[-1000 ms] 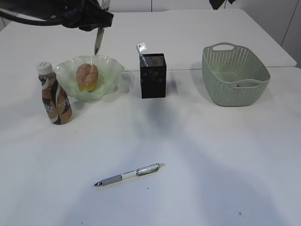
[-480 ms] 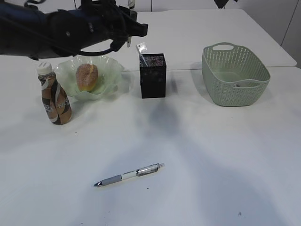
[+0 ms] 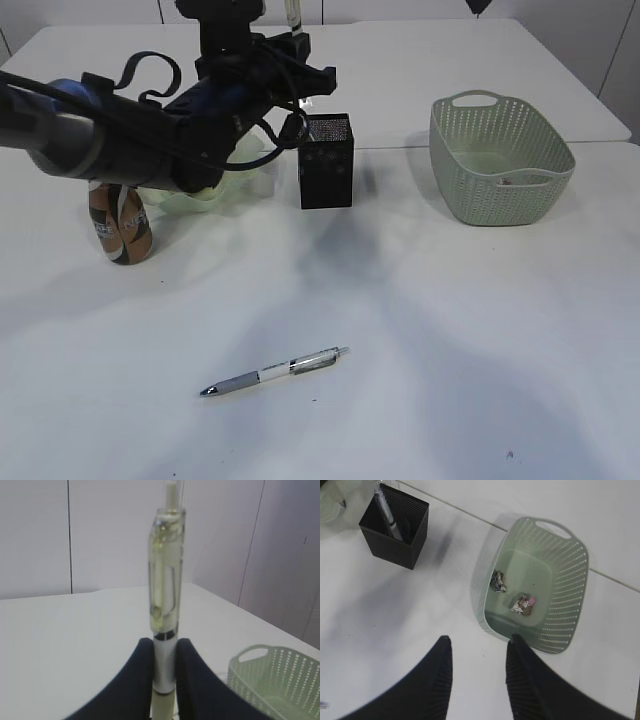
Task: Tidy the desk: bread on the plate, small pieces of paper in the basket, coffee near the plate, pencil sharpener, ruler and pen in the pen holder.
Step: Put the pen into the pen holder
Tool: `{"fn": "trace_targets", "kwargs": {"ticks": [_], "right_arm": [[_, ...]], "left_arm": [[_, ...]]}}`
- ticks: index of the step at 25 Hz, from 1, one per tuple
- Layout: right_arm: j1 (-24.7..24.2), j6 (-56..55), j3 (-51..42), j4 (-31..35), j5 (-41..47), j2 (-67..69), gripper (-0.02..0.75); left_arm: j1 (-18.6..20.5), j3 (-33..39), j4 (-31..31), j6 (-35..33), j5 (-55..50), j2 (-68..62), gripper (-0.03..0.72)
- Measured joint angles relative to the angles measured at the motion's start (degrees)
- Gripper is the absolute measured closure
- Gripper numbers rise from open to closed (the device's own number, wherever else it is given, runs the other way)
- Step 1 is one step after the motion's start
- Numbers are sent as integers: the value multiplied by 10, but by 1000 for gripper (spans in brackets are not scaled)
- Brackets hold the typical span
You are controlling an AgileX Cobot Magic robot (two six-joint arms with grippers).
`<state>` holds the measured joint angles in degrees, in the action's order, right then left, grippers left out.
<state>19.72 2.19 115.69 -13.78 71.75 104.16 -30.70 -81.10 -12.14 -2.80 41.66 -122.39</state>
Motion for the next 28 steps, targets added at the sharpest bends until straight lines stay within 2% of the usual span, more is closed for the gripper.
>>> {"fn": "trace_targets", "kwargs": {"ticks": [8, 28], "right_arm": [[0, 0, 0, 0, -2, 0, 438], [0, 0, 0, -1, -10, 0, 438]], "left_arm": [[0, -72, 30, 15, -31, -52, 622], [0, -115, 31, 16, -63, -127, 613]]}}
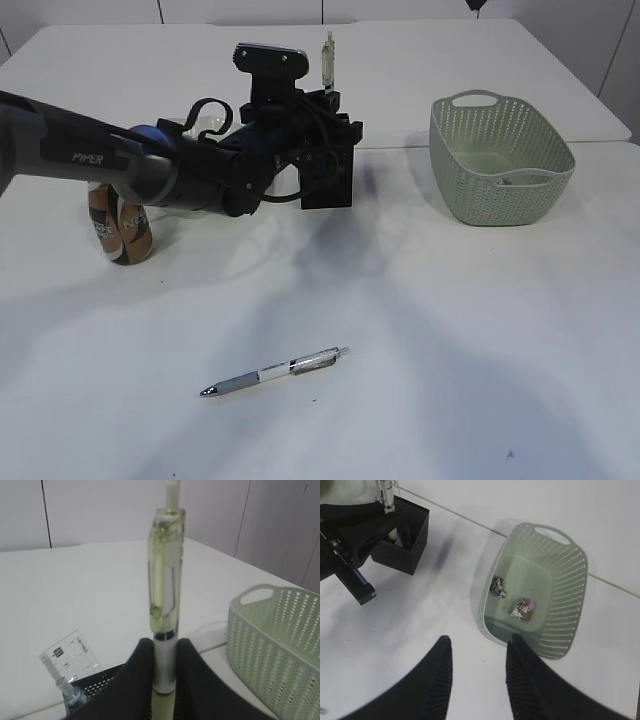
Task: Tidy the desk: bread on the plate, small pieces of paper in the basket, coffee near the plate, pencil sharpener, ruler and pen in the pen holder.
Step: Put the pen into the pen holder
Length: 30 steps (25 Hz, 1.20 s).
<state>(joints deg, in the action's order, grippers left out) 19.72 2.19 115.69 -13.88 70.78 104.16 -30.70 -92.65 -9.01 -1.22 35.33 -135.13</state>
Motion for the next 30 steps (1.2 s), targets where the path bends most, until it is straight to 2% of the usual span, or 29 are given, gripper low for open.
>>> {"fn": "trace_targets", "kwargs": {"ticks": [5, 12, 15, 18, 23, 30], "right_arm": [[0, 0, 0, 0, -1, 0, 438], [0, 0, 0, 0, -2, 0, 438], [0, 0, 0, 0, -2, 0, 438], [0, 0, 0, 0, -2, 0, 438], [0, 0, 0, 0, -2, 0, 438], [0, 0, 0, 0, -3, 0, 438]], "left_arm": [[6, 0, 1, 0, -7, 0, 587], [9, 0, 1, 0, -8, 0, 416], [9, 0, 1, 0, -8, 0, 376], [9, 0, 1, 0, -18, 0, 363], [9, 0, 6, -3, -89, 24, 361], [9, 0, 25, -48, -170, 83, 361]]}}
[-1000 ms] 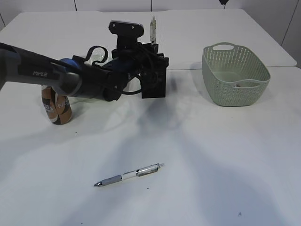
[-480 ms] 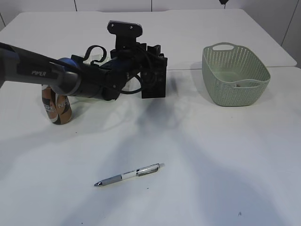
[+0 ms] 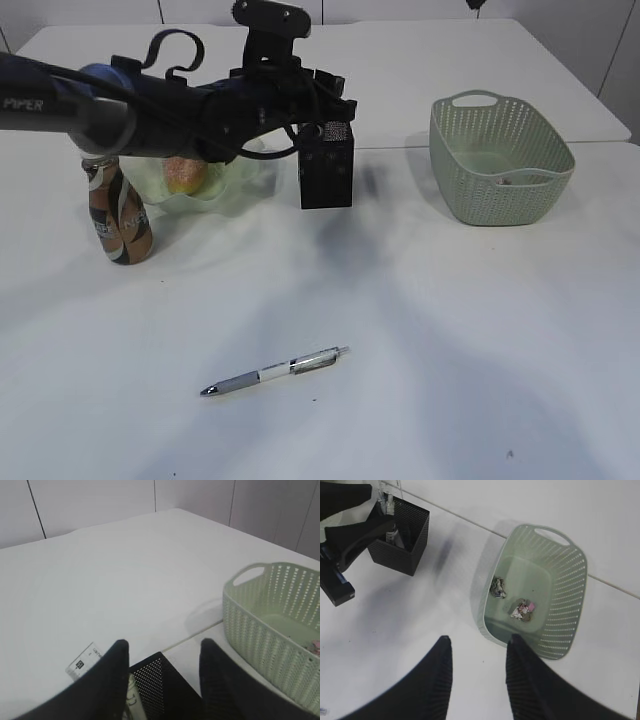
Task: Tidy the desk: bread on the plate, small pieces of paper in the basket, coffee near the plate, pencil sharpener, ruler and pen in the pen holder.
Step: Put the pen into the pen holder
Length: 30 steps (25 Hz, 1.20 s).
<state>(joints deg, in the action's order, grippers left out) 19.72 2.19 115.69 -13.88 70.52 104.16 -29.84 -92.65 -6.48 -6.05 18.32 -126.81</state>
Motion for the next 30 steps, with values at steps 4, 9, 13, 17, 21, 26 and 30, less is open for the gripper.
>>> {"fn": "trace_targets", "kwargs": {"ticks": [4, 9, 13, 17, 21, 26, 30], "right_arm": [[0, 0, 0, 0, 0, 0, 438], [0, 0, 0, 0, 0, 0, 438], [0, 0, 0, -3, 0, 0, 438], [0, 0, 0, -8, 0, 0, 438], [0, 0, 0, -11, 11, 0, 439], [0, 0, 0, -14, 13, 0, 438], [0, -8, 0, -15, 16, 0, 438]], "left_arm": [[0, 0, 5, -4, -39, 29, 361], [0, 0, 6, -6, -38, 34, 361], [0, 0, 6, -6, -27, 34, 361], [0, 0, 6, -6, -79, 38, 361], [0, 0, 31, -6, -173, 66, 361], [0, 0, 61, -6, -289, 136, 361], [0, 0, 65, -6, -407, 188, 361]]}}
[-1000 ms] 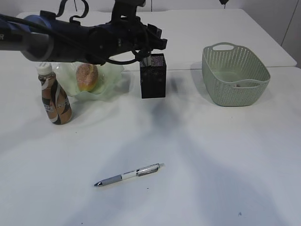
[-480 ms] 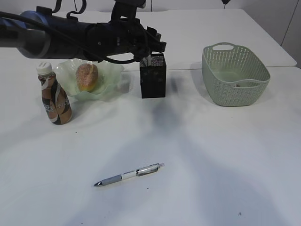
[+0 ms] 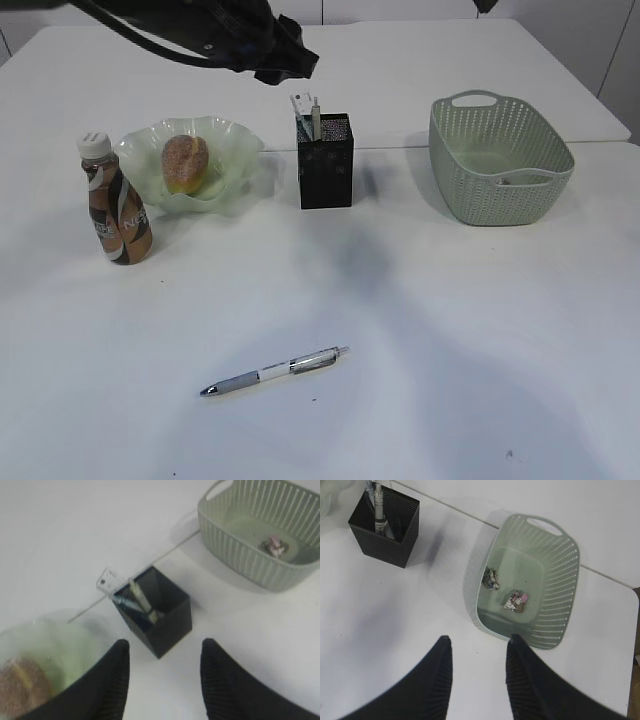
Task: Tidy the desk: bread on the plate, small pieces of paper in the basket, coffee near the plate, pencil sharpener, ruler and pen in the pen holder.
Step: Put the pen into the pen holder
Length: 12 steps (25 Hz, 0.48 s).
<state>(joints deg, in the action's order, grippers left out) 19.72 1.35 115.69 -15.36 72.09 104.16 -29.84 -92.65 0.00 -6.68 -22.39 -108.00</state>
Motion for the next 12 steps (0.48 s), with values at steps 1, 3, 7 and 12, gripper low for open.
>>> {"fn": "trace_targets", "kwargs": {"ticks": [1, 3, 7, 12], "right_arm": [[0, -1, 0, 0, 0, 0, 438], [0, -2, 0, 10, 0, 0, 438], [0, -4, 0, 38, 0, 0, 438], [0, -6, 0, 63, 0, 0, 438]], "left_arm": [[0, 0, 5, 0, -35, 11, 361], [0, 0, 12, -1, -103, 27, 361], [0, 0, 16, -27, -235, 41, 361], [0, 0, -25, -103, -353, 41, 365]]}}
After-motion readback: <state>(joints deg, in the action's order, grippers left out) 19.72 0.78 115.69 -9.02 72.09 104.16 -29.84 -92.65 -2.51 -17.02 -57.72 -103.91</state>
